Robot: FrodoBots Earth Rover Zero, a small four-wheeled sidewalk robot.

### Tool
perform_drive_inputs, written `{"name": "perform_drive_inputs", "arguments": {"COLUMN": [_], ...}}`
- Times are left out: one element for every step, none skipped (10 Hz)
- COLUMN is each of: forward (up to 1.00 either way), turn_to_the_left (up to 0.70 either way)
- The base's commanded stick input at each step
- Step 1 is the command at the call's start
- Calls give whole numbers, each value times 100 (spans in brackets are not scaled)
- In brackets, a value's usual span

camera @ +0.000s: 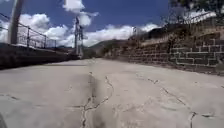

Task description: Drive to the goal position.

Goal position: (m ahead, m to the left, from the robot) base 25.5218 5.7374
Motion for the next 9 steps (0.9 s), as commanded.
{"name": "perform_drive_inputs", "arguments": {"forward": [100, 100, 100, 100, 100, 100, 100, 100, 100], "turn_to_the_left": [39, 35, 18, 2, -1, -1, -1, -1, -1]}}
